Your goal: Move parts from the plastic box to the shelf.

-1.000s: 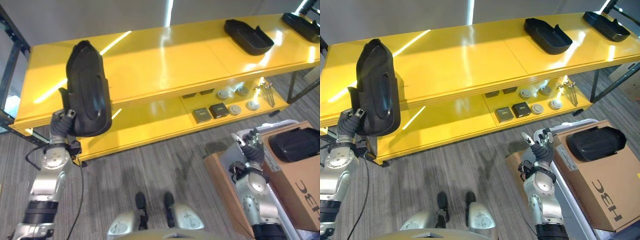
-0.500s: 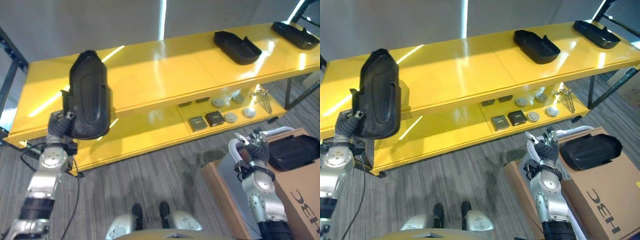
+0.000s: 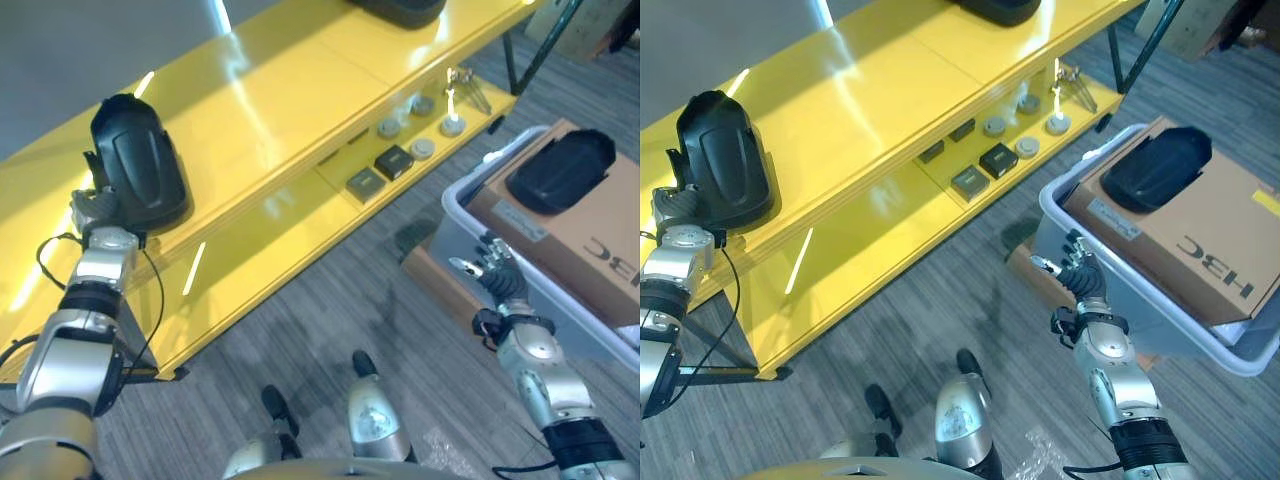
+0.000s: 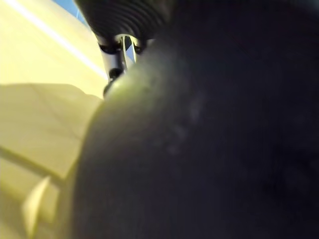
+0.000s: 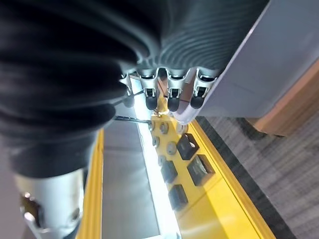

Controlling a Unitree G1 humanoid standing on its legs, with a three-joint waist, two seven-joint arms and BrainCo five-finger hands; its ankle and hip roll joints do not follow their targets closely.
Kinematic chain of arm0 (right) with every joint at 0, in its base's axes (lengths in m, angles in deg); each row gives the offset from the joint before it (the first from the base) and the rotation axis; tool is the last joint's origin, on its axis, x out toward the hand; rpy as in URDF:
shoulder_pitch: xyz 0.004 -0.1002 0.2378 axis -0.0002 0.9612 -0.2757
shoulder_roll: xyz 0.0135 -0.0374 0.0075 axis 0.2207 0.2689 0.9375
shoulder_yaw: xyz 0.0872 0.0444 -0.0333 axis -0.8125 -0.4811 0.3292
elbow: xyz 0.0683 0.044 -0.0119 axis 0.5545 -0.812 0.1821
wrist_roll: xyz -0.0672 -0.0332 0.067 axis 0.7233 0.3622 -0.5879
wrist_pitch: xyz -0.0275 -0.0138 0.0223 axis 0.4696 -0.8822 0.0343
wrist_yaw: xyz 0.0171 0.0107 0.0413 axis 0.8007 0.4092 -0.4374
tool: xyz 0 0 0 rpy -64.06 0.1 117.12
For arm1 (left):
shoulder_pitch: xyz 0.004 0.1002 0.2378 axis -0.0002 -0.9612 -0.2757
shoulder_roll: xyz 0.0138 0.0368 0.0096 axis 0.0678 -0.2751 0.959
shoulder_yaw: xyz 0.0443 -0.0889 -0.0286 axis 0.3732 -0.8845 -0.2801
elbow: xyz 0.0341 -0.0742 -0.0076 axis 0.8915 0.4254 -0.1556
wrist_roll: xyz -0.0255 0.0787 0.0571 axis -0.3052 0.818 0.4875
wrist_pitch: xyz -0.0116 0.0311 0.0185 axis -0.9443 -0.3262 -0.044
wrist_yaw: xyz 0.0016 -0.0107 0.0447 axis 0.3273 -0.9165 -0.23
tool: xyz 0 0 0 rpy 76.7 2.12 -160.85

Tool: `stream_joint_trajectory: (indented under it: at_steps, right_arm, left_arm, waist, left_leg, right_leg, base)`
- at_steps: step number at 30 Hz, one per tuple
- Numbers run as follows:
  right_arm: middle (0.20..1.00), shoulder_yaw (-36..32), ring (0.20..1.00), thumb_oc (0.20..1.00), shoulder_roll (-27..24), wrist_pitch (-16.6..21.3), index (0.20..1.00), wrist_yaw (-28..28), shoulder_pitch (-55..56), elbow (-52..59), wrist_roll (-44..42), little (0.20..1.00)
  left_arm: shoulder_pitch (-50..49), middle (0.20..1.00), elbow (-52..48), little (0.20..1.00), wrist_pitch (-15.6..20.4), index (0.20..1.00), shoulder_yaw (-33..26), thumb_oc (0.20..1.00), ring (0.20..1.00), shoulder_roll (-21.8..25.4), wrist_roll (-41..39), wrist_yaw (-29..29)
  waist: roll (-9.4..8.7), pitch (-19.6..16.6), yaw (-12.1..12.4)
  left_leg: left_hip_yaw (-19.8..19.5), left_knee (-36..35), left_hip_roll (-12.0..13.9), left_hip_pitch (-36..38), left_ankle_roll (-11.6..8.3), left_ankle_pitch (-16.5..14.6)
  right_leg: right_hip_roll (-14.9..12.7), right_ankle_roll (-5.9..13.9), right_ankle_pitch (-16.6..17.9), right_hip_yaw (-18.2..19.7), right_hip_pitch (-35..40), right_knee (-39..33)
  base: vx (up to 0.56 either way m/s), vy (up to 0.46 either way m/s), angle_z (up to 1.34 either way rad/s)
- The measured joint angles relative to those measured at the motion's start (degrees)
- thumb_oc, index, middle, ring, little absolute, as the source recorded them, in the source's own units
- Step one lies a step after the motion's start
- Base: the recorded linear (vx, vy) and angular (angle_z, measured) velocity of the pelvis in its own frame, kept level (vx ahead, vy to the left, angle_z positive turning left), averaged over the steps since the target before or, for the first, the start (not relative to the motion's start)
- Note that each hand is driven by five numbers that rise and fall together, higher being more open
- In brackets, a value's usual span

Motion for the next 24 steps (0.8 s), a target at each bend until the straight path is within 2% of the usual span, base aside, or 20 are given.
stream_joint_trajectory:
  at_steps: [3,8,11,14,17,24]
  right_arm:
    - [1.0,-0.1,1.0,1.0,-1.5,-0.1,1.0,-0.2,-0.3,0.1,0.0,1.0]
    - [1.0,-0.9,1.0,1.0,-2.8,-0.1,1.0,-0.7,-2.4,0.0,0.0,1.0]
    - [1.0,0.0,1.0,1.0,-3.9,-1.0,1.0,-0.7,-3.7,0.5,0.0,1.0]
    - [1.0,0.0,1.0,1.0,-5.1,-1.4,1.0,-0.7,-3.8,0.5,0.0,1.0]
    - [1.0,0.1,1.0,1.0,-5.1,-2.4,1.0,-0.5,-4.8,0.7,0.0,1.0]
    - [1.0,0.2,1.0,1.0,-5.2,-2.6,1.0,0.0,-6.9,2.3,0.0,1.0]
  left_arm:
    - [0.2,0.2,4.1,0.2,-1.3,0.2,-2.6,0.2,0.2,0.7,-2.8,-1.9]
    - [1.6,0.2,5.0,0.2,-2.3,0.2,-4.4,0.2,0.2,1.8,-3.8,-5.9]
    - [3.8,0.2,9.7,0.2,-4.1,0.2,-0.9,0.2,0.2,6.9,-1.1,-5.3]
    - [4.4,0.2,9.8,0.2,-5.4,0.2,0.0,0.2,0.2,10.2,1.2,-5.3]
    - [5.9,0.2,9.8,0.2,-7.1,0.2,0.8,0.2,0.2,10.5,1.8,-5.3]
    - [6.8,0.2,9.7,0.2,-8.8,0.2,1.2,0.2,0.2,10.5,1.8,-4.9]
  waist:
    - [0.89,2.3,-0.2]
    - [0.73,3.3,0.0]
    - [0.18,3.9,0.0]
    - [0.16,4.9,0.5]
    - [0.02,6.0,1.8]
    - [-0.12,6.7,2.3]
  left_leg:
    - [0.5,0.0,1.3,0.2,-1.1,0.0]
    - [1.1,0.0,2.6,0.1,-1.5,0.2]
    - [1.3,0.0,2.6,0.1,-1.61,0.1]
    - [1.2,0.0,2.5,0.1,-1.61,0.1]
    - [1.2,0.1,2.4,-0.6,-1.6,0.1]
    - [0.8,1.5,2.6,-2.0,-1.56,0.1]
  right_leg:
    - [1.6,1.68,1.2,0.4,0.0,-0.3]
    - [3.1,1.04,1.6,0.8,-0.3,-0.3]
    - [3.1,1.03,1.6,0.9,-0.4,-0.4]
    - [3.0,1.04,1.6,0.8,-0.4,-0.4]
    - [3.0,0.98,1.4,0.9,-1.4,0.5]
    - [3.0,0.96,1.4,0.7,-2.2,1.2]
  base:
    - [0.02,0.079,-0.17]
    - [0.0,0.055,-0.13]
    - [0.02,0.081,-0.02]
    - [-0.02,0.063,0.02]
    - [-0.06,0.034,0.02]
    - [0.0,0.004,0.01]
